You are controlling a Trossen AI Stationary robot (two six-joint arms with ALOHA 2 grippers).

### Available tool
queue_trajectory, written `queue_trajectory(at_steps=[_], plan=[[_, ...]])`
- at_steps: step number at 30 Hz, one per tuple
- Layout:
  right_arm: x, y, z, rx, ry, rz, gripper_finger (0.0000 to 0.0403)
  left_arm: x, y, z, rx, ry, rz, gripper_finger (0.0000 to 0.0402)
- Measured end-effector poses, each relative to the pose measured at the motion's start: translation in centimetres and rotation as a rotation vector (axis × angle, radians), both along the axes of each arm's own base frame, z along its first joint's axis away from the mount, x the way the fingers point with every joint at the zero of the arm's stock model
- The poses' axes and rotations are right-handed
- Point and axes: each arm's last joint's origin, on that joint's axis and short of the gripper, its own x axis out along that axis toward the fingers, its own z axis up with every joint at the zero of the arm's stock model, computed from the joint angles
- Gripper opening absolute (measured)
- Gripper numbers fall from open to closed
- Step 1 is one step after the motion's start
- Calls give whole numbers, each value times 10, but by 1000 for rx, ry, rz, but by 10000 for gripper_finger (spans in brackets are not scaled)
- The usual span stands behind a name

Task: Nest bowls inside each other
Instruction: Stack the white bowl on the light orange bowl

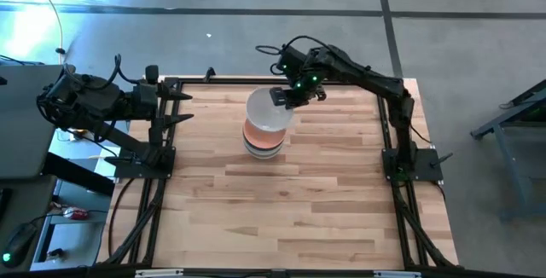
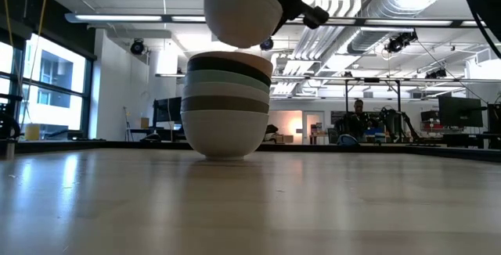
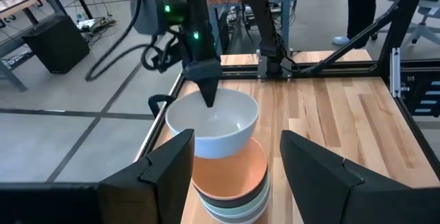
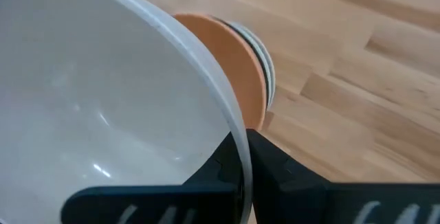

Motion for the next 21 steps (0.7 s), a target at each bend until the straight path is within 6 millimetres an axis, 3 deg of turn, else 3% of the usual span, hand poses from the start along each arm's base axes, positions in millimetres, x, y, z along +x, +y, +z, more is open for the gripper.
queue_trajectory(at_steps=[21], plan=[[26,2,-37,39,90,24,0,0,0,0,7,3,-3,207]])
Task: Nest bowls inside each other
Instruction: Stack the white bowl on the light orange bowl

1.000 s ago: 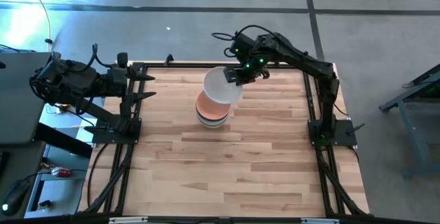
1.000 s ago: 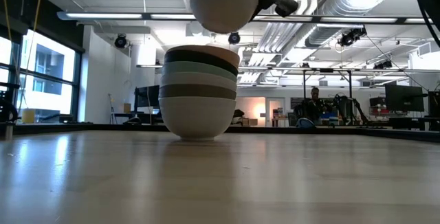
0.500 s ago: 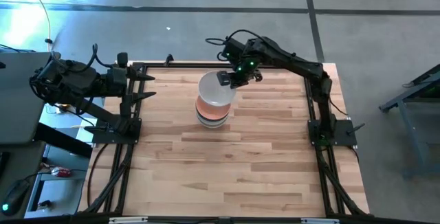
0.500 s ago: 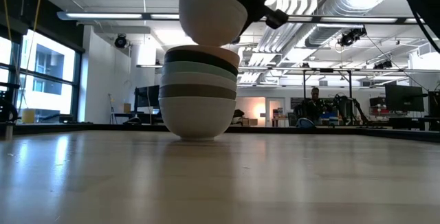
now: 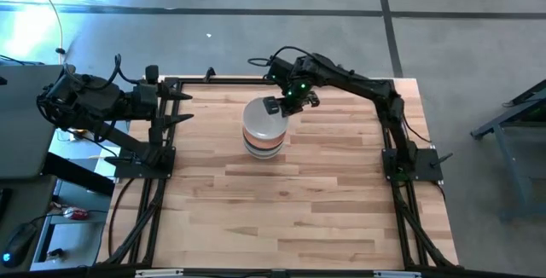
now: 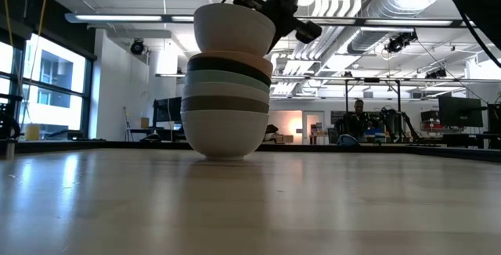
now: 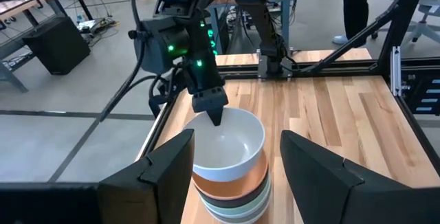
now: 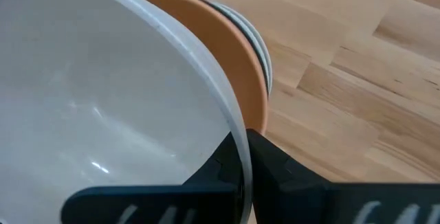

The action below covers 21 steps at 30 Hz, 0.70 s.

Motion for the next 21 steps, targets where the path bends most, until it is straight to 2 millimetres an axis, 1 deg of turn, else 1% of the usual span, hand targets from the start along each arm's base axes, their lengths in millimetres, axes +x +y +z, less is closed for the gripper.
queue_trajectory(at_steps=[11,17,21], plan=[[1,0,-2,-7,5,-6,0,0,0,0,-3,1,-7,207],[5,1,-13,10,57,-1,0,0,0,-1,-6,7,-5,207],[11,0,-26,21,92,12,0,0,0,-1,-9,7,-6,207]])
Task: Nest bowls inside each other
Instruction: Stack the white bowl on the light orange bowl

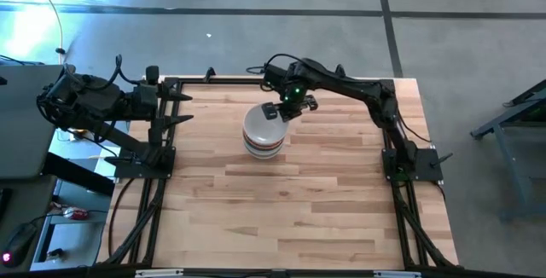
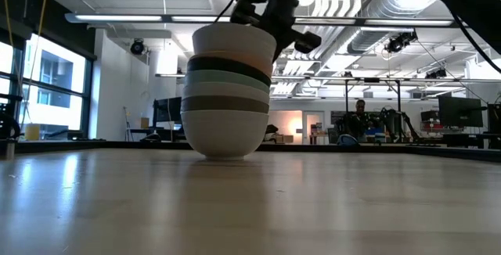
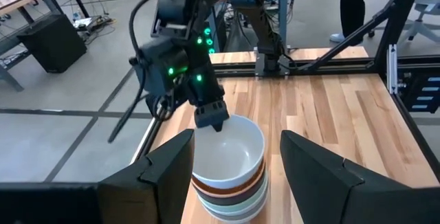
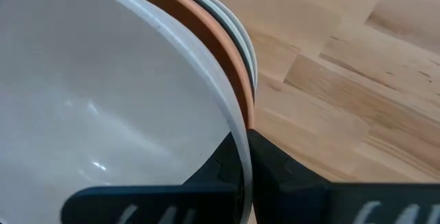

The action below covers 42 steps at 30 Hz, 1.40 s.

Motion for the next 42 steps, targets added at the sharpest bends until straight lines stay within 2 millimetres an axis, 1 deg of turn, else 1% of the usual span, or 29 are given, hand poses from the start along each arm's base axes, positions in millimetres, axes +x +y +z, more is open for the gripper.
queue_trajectory(at_steps=[5,9,18,21,25,28,32,34,37,42], plan=[[8,0,-15,11,20,31,0,0,0,0,-2,3,0,207],[14,-1,-22,23,12,42,0,-1,0,-1,-13,12,-10,207],[18,-2,-23,19,-22,46,3,-2,0,-5,-20,46,-7,207],[19,-1,-23,19,-33,55,23,-2,0,-5,-20,46,-7,207],[22,0,-20,30,-69,70,76,-2,0,-4,-20,45,-7,207],[23,-1,-14,18,-97,74,120,-2,0,-4,-20,44,-7,207],[23,-2,-1,-9,-141,78,161,-2,0,-4,-22,43,-6,207],[23,-2,6,-19,-164,79,170,-2,0,-4,-28,41,-3,207],[22,-3,13,-32,-198,82,173,-2,0,-4,-36,37,2,207],[18,-3,14,-29,-176,95,172,-1,0,-4,-50,32,14,207]])
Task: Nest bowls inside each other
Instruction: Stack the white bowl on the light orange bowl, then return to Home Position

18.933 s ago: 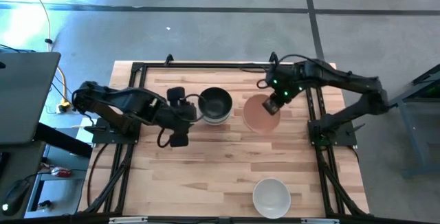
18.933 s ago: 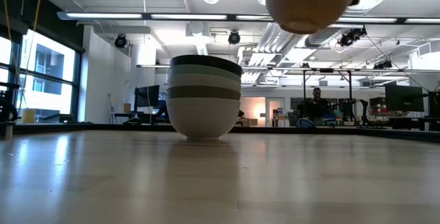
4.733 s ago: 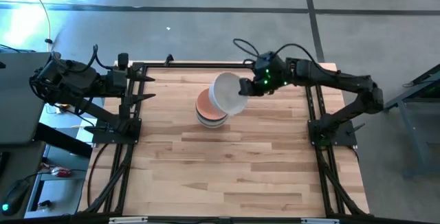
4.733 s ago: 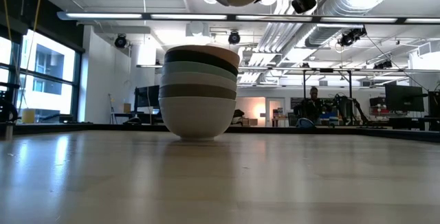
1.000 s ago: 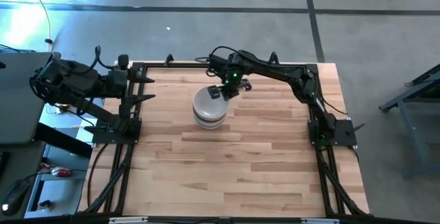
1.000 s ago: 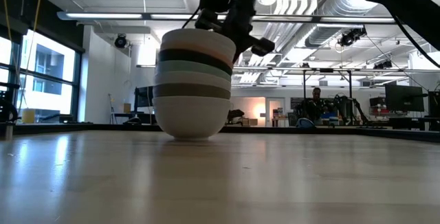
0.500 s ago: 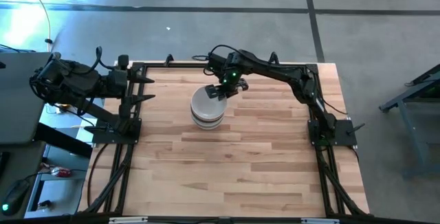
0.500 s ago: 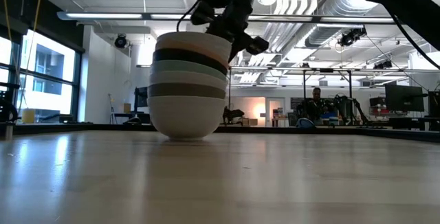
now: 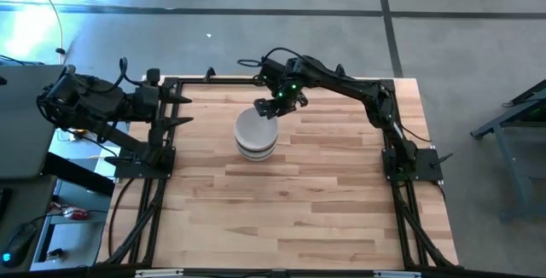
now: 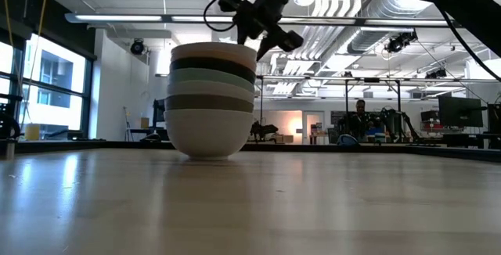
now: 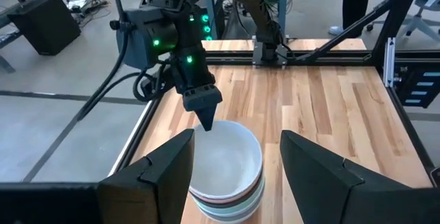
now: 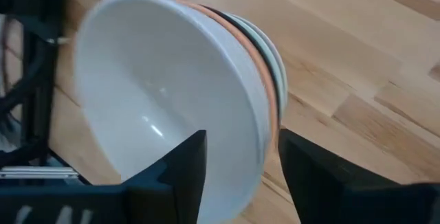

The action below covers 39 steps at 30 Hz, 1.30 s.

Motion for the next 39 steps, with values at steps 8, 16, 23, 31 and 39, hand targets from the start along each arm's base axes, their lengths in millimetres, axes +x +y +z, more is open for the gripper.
queue_trajectory(at_steps=[8,16,23,31,39], plan=[[0,0,-6,-3,19,24,172,5,-1,-1,-25,2,13,207],[-3,1,7,-38,-25,73,172,10,-2,-3,-31,22,17,207],[-22,13,46,-182,-148,235,172,17,-4,-12,-48,73,27,207],[-47,29,91,-453,-285,428,172,33,-8,-22,-56,25,16,207],[-77,51,130,-687,-411,731,172,42,-9,-3,39,-148,-44,207]])
